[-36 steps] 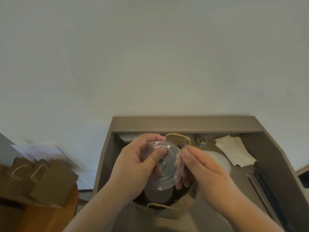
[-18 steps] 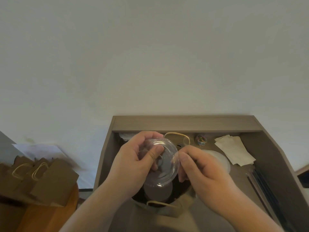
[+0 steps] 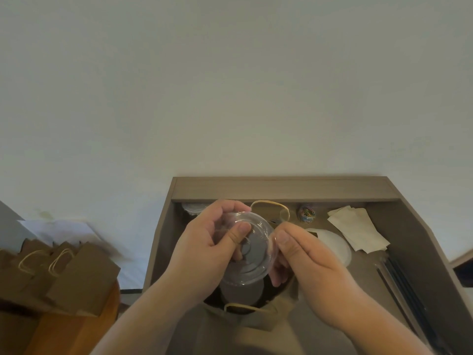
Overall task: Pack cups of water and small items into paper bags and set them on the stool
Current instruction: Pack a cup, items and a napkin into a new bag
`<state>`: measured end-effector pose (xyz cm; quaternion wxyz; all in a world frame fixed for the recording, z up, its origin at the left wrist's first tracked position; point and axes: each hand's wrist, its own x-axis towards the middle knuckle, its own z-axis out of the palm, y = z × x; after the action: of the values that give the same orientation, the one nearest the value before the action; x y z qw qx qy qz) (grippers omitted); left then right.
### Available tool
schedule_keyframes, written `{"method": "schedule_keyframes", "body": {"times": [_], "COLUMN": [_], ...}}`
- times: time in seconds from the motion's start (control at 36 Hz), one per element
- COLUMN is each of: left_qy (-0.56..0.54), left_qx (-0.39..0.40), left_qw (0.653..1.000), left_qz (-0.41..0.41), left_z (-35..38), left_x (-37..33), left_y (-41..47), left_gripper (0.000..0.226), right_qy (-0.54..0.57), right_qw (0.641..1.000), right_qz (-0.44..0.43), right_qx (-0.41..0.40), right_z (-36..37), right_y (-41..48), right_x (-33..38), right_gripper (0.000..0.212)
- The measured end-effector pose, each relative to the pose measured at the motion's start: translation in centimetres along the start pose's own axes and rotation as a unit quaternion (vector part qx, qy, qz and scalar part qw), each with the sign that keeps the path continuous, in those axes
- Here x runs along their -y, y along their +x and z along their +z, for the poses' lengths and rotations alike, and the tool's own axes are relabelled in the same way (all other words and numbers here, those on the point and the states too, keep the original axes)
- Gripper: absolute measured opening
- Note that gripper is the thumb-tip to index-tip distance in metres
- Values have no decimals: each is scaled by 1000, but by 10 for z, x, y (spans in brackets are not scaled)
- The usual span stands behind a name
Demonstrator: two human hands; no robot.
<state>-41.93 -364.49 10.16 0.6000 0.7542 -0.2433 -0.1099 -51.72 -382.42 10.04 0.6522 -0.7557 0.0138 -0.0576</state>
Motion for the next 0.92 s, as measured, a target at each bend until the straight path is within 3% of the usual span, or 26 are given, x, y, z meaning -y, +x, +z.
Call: {"method": "schedule_keyframes", "body": {"times": [0.25,0.36,0.58,0.69,0.81,0.92], "left_qy": [-6,-13,9,17,-35,-73], "left_qx": [13,8,-12,4,19,50], "left_qw": [1000,1000,1000,1000,998,991], "left_qz": [-2,-2,6,-17,-53,-103], "left_z": [-1,-3,-1,-2,-2,1], "left_x": [-8,-6,-4,-2,-1,-3], "left_y": [-3,-3,-6,-6,-2,1], "left_gripper": [18,20,17,26,29,30], "right_qy": [4,-54,-139,-100,0,-82], "right_qw": [999,997,990,994,999,993], "right_qz": [6,15,16,0,-11,-28], "right_qx": [40,54,-21,-37,51,79], "right_z": [-2,-4,1,3,6,-1], "right_y": [1,-1,0,1,4,14], "right_x": [1,6,10,9,10,19], "right_gripper": [32,15,14,40,48,98]}}
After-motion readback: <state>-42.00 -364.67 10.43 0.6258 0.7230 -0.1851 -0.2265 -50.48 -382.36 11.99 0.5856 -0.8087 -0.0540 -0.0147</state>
